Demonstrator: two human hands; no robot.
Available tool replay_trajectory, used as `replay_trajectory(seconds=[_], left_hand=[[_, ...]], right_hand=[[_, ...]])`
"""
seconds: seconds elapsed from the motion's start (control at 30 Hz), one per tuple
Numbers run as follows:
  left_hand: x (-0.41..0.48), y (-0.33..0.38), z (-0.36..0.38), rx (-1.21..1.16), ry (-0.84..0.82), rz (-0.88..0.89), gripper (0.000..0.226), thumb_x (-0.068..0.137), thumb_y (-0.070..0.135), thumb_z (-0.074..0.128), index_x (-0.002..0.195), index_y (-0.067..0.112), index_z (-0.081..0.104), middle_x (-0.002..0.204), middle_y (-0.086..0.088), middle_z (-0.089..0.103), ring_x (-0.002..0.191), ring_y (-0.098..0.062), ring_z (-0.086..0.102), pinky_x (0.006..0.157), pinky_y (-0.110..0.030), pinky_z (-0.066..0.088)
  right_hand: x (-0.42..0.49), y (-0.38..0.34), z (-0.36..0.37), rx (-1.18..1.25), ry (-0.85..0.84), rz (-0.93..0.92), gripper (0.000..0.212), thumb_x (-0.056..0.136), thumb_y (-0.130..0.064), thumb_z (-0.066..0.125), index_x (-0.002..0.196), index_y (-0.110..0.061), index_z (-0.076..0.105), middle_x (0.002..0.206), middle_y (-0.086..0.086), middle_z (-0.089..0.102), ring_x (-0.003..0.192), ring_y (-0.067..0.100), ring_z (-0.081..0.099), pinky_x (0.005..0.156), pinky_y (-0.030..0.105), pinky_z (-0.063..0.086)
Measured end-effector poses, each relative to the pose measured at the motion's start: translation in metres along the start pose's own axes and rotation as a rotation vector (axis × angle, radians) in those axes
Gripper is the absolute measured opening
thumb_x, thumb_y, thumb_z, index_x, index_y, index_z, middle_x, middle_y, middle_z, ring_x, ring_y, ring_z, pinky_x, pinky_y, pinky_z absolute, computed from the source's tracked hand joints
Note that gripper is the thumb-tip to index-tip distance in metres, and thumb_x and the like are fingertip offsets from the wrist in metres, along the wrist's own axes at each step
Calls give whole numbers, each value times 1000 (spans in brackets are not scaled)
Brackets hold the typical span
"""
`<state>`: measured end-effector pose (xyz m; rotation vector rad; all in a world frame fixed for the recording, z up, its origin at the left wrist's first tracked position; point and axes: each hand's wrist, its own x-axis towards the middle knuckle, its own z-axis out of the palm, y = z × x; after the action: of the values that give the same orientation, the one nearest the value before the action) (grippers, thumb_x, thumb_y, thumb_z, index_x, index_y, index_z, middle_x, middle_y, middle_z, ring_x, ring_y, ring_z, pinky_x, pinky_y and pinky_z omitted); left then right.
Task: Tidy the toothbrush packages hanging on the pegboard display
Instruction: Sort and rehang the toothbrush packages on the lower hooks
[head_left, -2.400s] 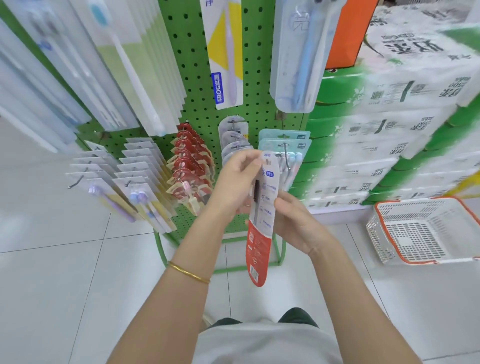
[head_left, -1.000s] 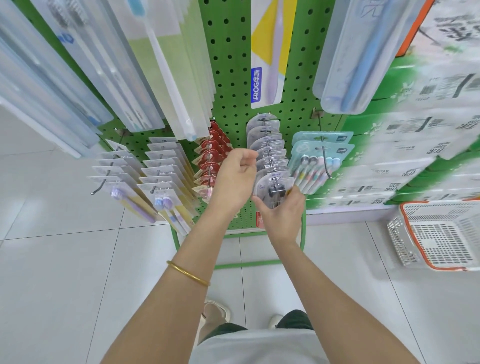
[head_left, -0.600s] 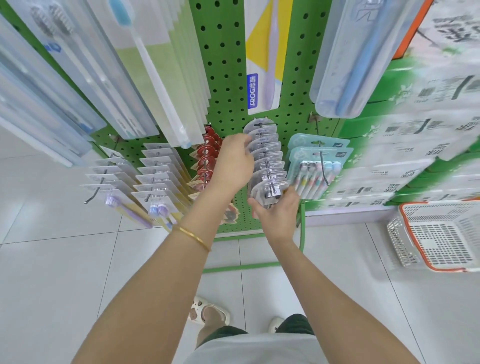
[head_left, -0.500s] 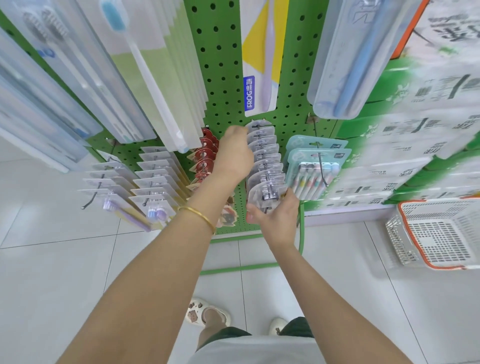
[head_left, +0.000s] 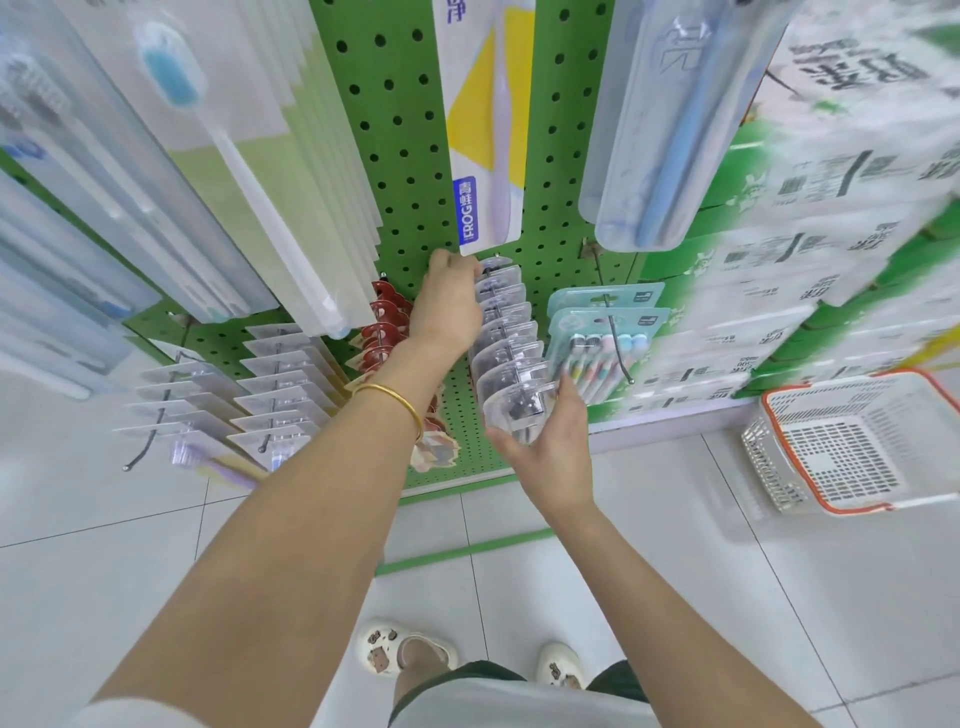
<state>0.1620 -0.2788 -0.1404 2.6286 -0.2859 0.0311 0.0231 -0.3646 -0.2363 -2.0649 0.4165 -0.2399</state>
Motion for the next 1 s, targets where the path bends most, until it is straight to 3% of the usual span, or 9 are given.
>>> replay_trajectory(seconds=[0.23, 0.47, 0.67, 1.0], left_hand=[[1, -2, 3, 44, -8, 39, 50, 86, -12, 41, 128, 10, 56, 136, -12, 47, 124, -30, 41, 103, -39, 36], [-2, -4, 0, 105, 1, 40, 46, 86, -10, 42, 124, 10, 58, 132, -10, 51, 119, -32, 42, 96, -41, 37], [-12, -9, -5, 217, 20, 9, 24, 84, -9, 42, 96, 6, 57, 120, -15, 51, 109, -33, 44, 86, -41, 39], [-40, -5, -10, 371, 5, -50, 30, 86, -6, 43, 113, 1, 56, 123, -18, 47, 115, -35, 42, 93, -41, 39]], right_hand=[[-1, 0, 0, -13, 13, 16, 109, 71, -31, 82, 149, -3, 10, 148, 17, 29, 139, 27, 25, 112, 41, 29], [-1, -1, -2, -28, 3, 19, 107, 72, -34, 81, 149, -2, 13, 148, 17, 30, 139, 28, 28, 112, 42, 30], [-1, -3, 1, -32, 3, 49, 106, 73, -38, 79, 149, -4, 14, 146, 17, 32, 136, 29, 35, 108, 47, 36], [-2, -5, 3, -74, 11, 54, 101, 77, -39, 76, 149, -2, 15, 142, 16, 36, 132, 28, 37, 107, 40, 37]])
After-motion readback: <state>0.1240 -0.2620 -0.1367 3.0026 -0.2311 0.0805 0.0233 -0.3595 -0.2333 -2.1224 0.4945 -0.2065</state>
